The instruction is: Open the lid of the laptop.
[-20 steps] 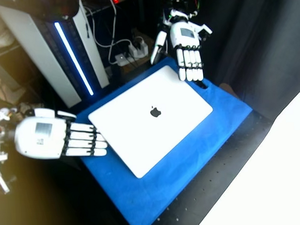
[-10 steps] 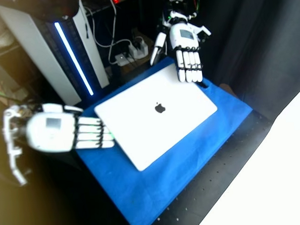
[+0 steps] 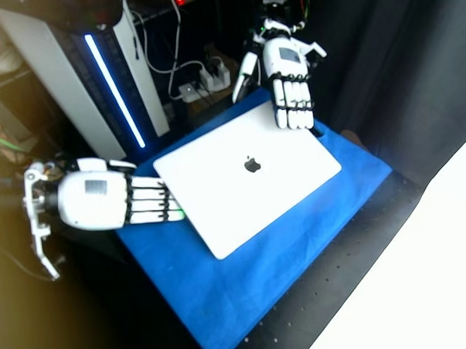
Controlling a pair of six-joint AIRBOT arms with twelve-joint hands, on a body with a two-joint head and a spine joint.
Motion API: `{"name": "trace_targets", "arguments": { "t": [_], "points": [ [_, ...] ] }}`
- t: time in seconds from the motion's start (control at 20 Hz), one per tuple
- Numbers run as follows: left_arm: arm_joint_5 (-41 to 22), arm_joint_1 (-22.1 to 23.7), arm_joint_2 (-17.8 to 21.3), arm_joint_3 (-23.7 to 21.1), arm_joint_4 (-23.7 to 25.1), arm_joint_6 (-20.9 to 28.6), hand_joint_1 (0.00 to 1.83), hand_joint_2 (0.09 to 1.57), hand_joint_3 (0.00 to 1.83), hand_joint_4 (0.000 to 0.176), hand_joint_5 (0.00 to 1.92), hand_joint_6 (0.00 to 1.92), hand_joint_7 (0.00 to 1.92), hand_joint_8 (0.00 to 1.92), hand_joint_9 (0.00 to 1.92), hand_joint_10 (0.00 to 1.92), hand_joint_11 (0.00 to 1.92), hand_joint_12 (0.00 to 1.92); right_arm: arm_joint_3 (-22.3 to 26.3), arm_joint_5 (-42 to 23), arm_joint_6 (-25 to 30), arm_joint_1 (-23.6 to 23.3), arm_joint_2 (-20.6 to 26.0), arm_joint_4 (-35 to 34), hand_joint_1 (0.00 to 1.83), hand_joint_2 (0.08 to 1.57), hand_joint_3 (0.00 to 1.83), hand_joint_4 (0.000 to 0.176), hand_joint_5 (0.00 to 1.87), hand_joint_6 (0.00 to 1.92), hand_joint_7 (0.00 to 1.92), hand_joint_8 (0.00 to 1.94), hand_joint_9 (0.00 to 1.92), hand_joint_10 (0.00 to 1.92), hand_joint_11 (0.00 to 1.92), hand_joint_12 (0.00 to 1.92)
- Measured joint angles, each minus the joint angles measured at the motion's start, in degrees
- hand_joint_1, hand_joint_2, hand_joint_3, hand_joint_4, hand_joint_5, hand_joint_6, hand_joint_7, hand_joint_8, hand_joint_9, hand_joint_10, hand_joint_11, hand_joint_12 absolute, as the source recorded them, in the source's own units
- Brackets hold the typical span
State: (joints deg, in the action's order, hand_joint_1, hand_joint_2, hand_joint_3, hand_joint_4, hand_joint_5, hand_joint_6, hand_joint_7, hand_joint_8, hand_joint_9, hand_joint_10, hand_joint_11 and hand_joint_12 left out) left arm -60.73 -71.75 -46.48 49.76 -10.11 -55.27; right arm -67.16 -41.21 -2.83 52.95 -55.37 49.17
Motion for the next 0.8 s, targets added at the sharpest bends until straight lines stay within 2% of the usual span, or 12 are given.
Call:
{"name": "trace_targets", "arguments": {
  "t": [0.2,0.35,0.55,0.6,0.7,0.8],
  "points": [
    [6.1,7.8,-4.1,3.2,4.3,0.0,0.82,0.97,0.00,0.000,0.00,0.00,0.00,0.00,0.00,0.00,0.00,0.00,0.0,0.0,0.0,0.0,-0.1,0.0,0.00,1.39,0.00,0.000,0.01,0.00,0.02,0.01,0.00,0.00,0.00,0.00],
    [10.4,11.8,-7.0,5.1,7.8,0.0,0.81,0.93,0.00,0.000,0.00,0.00,0.00,0.00,0.00,0.00,0.00,0.00,0.0,-0.1,0.0,0.0,-0.1,0.0,0.00,1.38,0.00,0.000,0.00,0.00,0.01,0.00,0.00,0.00,0.00,0.00],
    [14.9,15.2,-9.7,7.8,8.0,0.0,0.80,0.97,0.01,0.000,0.00,0.00,0.00,0.00,0.00,0.00,0.00,0.00,0.0,0.0,0.0,0.0,-0.1,0.0,0.00,1.38,0.00,0.000,0.00,0.00,0.00,0.00,0.00,0.00,0.00,0.00],
    [15.6,16.3,-10.0,8.4,8.0,-0.6,0.71,1.01,0.02,0.000,0.00,0.00,0.00,0.00,0.00,0.00,0.00,0.00,0.0,-0.1,0.0,0.0,-0.1,0.0,0.00,1.37,0.00,0.000,0.00,0.00,0.00,0.00,0.00,0.00,0.00,0.00],
    [16.7,18.3,-10.8,9.1,8.2,-2.0,0.70,1.03,0.01,0.000,0.00,0.00,0.00,0.00,0.00,0.00,0.00,0.00,0.0,0.0,0.0,0.0,-0.1,-0.1,0.00,1.37,0.00,0.000,0.00,0.00,0.00,0.00,0.00,0.00,0.00,0.00],
    [18.8,20.9,-12.5,10.6,8.7,-3.7,0.89,1.03,0.00,0.000,0.00,0.00,0.00,0.00,0.00,0.00,0.00,0.00,0.0,0.1,0.0,0.0,-0.1,-0.1,0.00,1.37,0.00,0.000,0.00,0.00,0.00,0.00,0.00,0.00,0.00,0.00]
  ]
}}
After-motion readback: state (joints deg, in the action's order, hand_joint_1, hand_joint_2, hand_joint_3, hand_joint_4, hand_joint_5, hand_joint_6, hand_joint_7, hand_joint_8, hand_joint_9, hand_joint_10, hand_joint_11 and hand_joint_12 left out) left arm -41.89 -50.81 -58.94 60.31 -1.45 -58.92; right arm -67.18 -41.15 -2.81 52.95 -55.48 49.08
